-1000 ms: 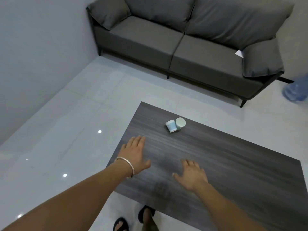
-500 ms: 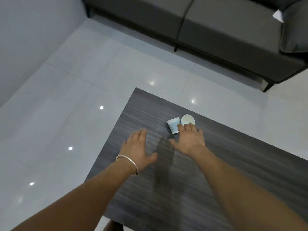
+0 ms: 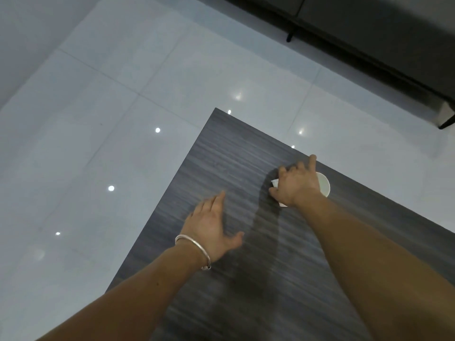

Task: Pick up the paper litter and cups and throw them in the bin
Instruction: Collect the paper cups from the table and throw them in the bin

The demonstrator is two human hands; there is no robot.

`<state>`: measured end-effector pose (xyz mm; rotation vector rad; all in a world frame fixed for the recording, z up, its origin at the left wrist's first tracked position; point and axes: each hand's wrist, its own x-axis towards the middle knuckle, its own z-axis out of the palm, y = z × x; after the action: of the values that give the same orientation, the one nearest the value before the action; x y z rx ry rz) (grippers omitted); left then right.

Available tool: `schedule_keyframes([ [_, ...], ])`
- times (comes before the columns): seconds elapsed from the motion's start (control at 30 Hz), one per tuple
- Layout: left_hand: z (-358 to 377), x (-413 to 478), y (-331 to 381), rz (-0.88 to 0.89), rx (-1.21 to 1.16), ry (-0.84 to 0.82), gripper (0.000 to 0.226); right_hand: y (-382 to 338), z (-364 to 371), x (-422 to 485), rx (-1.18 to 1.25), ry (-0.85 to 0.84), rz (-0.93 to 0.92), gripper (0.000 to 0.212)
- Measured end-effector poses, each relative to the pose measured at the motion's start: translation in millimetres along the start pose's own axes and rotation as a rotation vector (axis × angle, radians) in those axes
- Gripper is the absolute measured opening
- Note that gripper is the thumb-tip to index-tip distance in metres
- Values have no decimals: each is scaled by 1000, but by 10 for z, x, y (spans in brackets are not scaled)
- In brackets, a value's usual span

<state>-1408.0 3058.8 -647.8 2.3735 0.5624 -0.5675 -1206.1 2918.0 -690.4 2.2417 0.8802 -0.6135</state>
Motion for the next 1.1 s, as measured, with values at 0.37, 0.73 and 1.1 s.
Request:
schedule_keyframes([
  [0.37, -178, 61, 367, 20, -315, 7, 80, -438, -531, -1030, 1021, 222, 10, 75],
  [0.73, 157, -81, 28, -43, -251, -55, 95, 386, 265, -474, 782, 122, 301, 103],
  [1.1, -291, -398, 233, 26, -109, 21, 78, -164, 219, -1103, 879, 31, 169, 76],
])
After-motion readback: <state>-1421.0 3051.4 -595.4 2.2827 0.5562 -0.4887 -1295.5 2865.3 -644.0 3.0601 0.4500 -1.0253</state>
